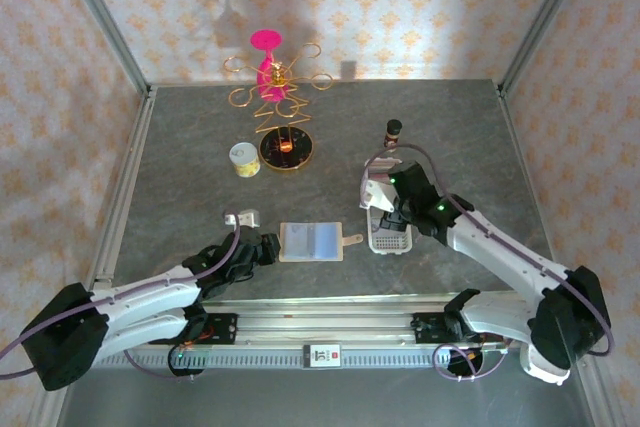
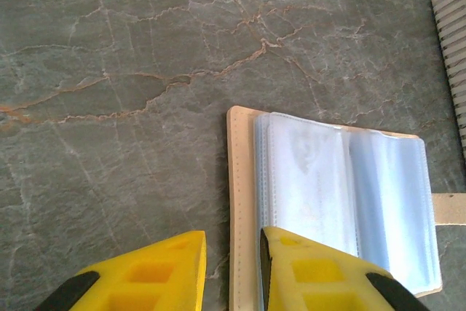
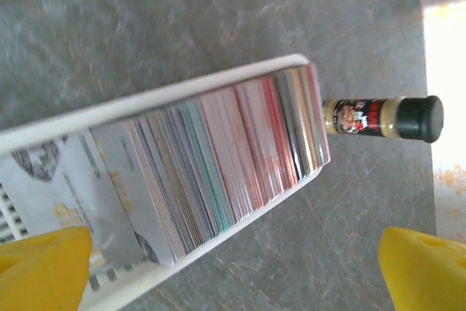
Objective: Put the credit cards into the card holder
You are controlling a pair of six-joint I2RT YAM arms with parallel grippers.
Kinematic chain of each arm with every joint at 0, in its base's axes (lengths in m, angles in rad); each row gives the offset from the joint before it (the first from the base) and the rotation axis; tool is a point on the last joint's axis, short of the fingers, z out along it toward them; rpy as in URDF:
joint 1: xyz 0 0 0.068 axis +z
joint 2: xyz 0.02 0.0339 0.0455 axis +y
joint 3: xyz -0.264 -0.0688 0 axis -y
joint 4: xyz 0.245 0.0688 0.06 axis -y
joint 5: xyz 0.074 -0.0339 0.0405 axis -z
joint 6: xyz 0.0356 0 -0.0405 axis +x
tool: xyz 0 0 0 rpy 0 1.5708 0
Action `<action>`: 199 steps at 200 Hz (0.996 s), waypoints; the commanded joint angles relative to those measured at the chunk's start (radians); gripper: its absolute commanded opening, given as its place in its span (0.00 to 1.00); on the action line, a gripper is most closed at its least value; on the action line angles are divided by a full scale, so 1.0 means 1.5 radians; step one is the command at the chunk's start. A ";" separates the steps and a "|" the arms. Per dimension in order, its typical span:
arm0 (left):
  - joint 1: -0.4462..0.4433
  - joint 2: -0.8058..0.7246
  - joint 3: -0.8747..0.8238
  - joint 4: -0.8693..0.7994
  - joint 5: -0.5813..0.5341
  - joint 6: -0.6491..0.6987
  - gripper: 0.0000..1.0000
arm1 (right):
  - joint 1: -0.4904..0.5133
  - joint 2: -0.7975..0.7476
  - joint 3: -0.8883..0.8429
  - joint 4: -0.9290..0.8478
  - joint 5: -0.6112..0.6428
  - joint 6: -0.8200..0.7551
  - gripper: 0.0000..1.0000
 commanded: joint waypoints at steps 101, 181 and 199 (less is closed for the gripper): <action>-0.002 -0.003 -0.002 0.007 0.004 0.015 0.29 | 0.019 0.127 -0.030 0.010 0.012 -0.080 1.00; -0.001 0.002 -0.002 0.009 0.001 0.014 0.28 | 0.035 0.163 -0.078 0.140 0.094 -0.107 1.00; -0.001 0.002 -0.005 0.010 0.000 0.013 0.28 | 0.036 0.163 -0.083 0.170 0.109 -0.110 1.00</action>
